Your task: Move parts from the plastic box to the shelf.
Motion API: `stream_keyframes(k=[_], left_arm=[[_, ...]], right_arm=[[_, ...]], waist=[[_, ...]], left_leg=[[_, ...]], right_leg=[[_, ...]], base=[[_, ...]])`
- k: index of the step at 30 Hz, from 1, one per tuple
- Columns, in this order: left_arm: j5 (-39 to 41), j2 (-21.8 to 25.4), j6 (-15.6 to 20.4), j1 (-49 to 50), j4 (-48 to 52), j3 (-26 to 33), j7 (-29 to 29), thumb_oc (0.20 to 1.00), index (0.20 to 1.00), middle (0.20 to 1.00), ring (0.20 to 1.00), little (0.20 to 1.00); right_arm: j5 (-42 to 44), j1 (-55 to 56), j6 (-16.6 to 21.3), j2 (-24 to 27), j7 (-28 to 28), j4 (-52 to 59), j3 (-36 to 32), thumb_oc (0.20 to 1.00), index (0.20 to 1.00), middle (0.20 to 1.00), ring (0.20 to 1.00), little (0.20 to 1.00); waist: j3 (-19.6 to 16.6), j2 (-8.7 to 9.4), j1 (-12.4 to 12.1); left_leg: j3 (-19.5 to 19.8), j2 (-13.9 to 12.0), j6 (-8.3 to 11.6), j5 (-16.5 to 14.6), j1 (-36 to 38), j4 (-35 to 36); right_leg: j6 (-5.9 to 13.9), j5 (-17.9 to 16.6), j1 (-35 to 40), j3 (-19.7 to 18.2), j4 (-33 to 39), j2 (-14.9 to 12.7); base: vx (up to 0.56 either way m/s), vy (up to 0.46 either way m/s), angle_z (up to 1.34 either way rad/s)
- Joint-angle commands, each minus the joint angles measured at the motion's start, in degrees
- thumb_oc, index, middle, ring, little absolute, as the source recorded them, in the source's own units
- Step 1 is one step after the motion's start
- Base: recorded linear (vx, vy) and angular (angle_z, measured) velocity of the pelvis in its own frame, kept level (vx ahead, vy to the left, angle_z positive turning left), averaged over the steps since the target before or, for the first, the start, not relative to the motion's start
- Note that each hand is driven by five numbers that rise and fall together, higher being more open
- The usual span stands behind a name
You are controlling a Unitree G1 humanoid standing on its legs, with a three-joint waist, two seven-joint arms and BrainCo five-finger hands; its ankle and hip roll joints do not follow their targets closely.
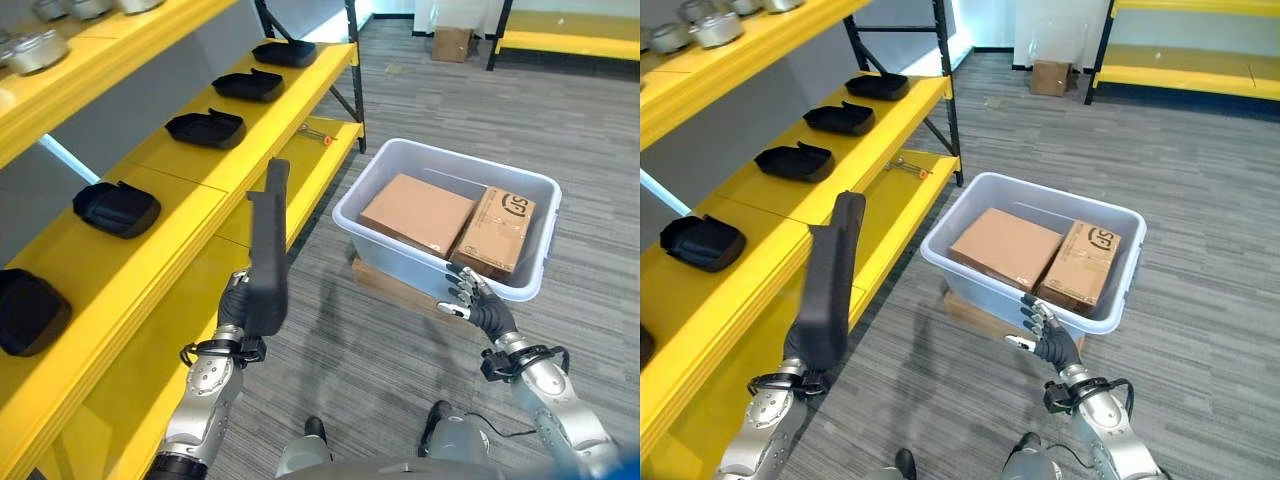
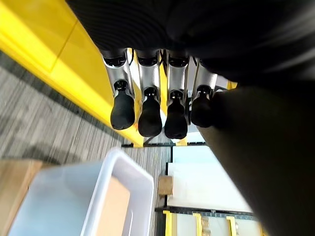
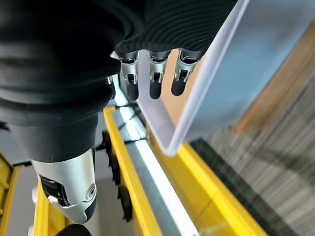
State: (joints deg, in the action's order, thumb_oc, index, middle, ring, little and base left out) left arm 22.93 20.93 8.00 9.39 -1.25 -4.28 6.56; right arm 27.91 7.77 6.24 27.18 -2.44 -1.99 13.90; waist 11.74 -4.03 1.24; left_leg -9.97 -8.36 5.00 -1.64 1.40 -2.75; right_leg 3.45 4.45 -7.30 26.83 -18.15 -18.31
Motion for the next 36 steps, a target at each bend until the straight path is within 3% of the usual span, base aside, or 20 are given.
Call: stream_keyframes(k=[1,4,7,14,16,19,20,22,24,25,26,32,36], left_arm=[[-2.76,2.41,4.43,0.62,5.99,4.96,0.28,0.2,0.2,0.2,0.2,0.2],[-3.54,2.69,4.38,1.12,6.66,5.67,0.3,0.2,0.2,0.2,0.2,0.2],[-5.22,3.24,4.54,1.39,7.18,6.38,0.38,0.2,0.2,0.2,0.2,0.2],[-6.71,4.45,4.35,2.2,8.56,7.87,0.79,0.2,0.2,0.2,0.2,0.2],[-8.05,5.37,4.33,2.43,8.96,8.28,0.85,0.2,0.2,0.2,0.2,0.2],[-8.49,6.39,4.29,1.56,8.58,7.59,0.94,0.2,0.2,0.2,0.2,0.2],[-8.78,6.73,4.34,1.27,8.39,7.08,0.91,0.2,0.2,0.2,0.2,0.2],[-8.84,7.27,4.53,0.33,7.69,6.46,1.06,0.2,0.2,0.2,0.2,0.2],[-9.43,7.7,4.53,-0.53,7.3,6.04,0.93,0.2,0.2,0.2,0.2,0.2],[-9.58,7.94,4.45,-1.11,7.1,5.82,0.8,0.2,0.2,0.2,0.2,0.2],[-9.65,7.96,4.4,-1.21,7.1,5.66,0.61,0.2,0.2,0.2,0.2,0.2],[-9.74,6.91,4.5,-2.32,6.54,4.29,0.65,0.2,0.2,0.2,0.2,0.2],[-9.82,6.25,4.68,-2.29,6.28,3.73,0.51,0.2,0.2,0.2,0.2,0.2]], right_arm=[[0.21,-2.26,2.32,0.22,-1.29,2.05,1.23,1.0,1.0,1.0,1.0,1.0],[-0.16,-1.98,1.94,-0.18,-1.7,2.01,1.64,1.0,1.0,1.0,1.0,1.0],[-0.72,-1.65,1.38,-1.11,-2.43,1.72,2.63,1.0,1.0,1.0,1.0,1.0],[-0.69,-3.26,0.98,-2.85,-2.8,1.24,5.05,1.0,1.0,1.0,1.0,1.0],[-0.66,-4.09,0.67,-3.88,-2.81,0.81,6.4,1.0,1.0,1.0,1.0,1.0],[-0.43,-4.15,0.52,-4.96,-2.77,0.67,7.29,1.0,1.0,1.0,1.0,1.0],[-0.51,-4.06,0.55,-5.09,-2.79,0.84,7.45,1.0,1.0,1.0,1.0,1.0],[0.49,-4.27,0.54,-5.11,-3.02,1.2,7.89,1.0,1.0,1.0,1.0,1.0],[1.45,-4.22,0.49,-4.8,-3.79,1.71,8.18,1.0,1.0,1.0,1.0,1.0],[2.07,-4.48,0.65,-4.61,-4.04,1.74,8.44,1.0,1.0,1.0,1.0,1.0],[2.53,-4.24,0.85,-4.7,-4.36,1.61,8.53,1.0,1.0,1.0,1.0,1.0],[3.89,-4.8,1.02,-4.62,-4.86,0.53,9.54,1.0,1.0,1.0,1.0,1.0],[4.38,-3.9,1.16,-4.07,-4.91,1.1,9.13,1.0,1.0,1.0,1.0,1.0]], waist=[[-1.64,1.39,-0.95],[-1.88,2.35,-1.36],[-2.01,4.58,-2.44],[-1.72,6.9,-3.74],[-1.34,7.84,-4.27],[-0.92,7.79,-3.64],[-0.89,7.5,-2.9],[-0.19,6.54,-1.1],[0.51,5.9,0.84],[1.11,5.82,1.6],[1.29,6.3,1.86],[1.17,8.44,3.9],[0.12,9.16,3.88]], left_leg=[[3.96,-3.54,0.17,2.86,-2.1,1.83],[4.4,-2.33,-0.33,1.8,-2.56,1.09],[5.78,0.73,-1.51,-0.56,-5.06,-1.26],[7.17,5.25,-4.2,-4.08,-8.01,-5.6],[7.19,8.02,-6.38,-4.98,-9.65,-8.39],[8.68,10.4,-7.85,-5.5,-10.57,-9.94],[10.09,11.58,-8.35,-4.86,-10.47,-9.26],[13.02,13.05,-8.81,-3.95,-9.61,-8.13],[16.43,13.81,-9.21,-2.47,-8.67,-6.64],[17.93,13.84,-9.47,-1.51,-8.04,-5.59],[18.31,14.12,-9.52,-1.27,-7.51,-4.99],[21.84,16.83,-9.42,-1.32,-5.64,-4.74],[21.99,17.7,-9.17,-1.69,-5.13,-4.6]], right_leg=[[3.05,-0.41,5.9,-1.29,4.1,-0.61],[3.96,-1.73,6.73,-0.77,5.49,-1.55],[5.75,-5.26,7.95,0.05,9.2,-3.33],[7.43,-9.5,8.03,-1.28,11.93,-5.54],[7.05,-11.88,7.41,-2.19,11.45,-7.51],[6.29,-13.19,5.56,-8.43,7.57,-7.78],[5.83,-14.25,4.2,-12.42,5.91,-6.62],[4.14,-13.01,1.04,-20.92,2.1,-1.2],[1.93,-8.83,-2.22,-28.18,-1.66,6.47],[0.65,-4.88,-4.81,-29.7,-2.45,12.11],[0.31,-4.04,-5.72,-29.33,-1.92,14.09],[1.18,-6.6,-7.58,-32.06,4.61,22.06],[0.97,-6.56,-2.97,-34.01,9.49,21.77]], base=[[0.02,0.166,0.27],[0.02,0.16,0.26],[-0.01,0.187,0.3],[-0.01,0.162,0.13],[-0.04,0.253,0.12],[0.0,0.242,0.27],[0.01,0.208,0.48],[0.02,0.185,1.14],[0.04,0.136,1.16],[0.07,0.072,0.84],[0.08,0.02,0.73],[0.07,-0.034,0.36],[0.07,-0.045,0.3]])
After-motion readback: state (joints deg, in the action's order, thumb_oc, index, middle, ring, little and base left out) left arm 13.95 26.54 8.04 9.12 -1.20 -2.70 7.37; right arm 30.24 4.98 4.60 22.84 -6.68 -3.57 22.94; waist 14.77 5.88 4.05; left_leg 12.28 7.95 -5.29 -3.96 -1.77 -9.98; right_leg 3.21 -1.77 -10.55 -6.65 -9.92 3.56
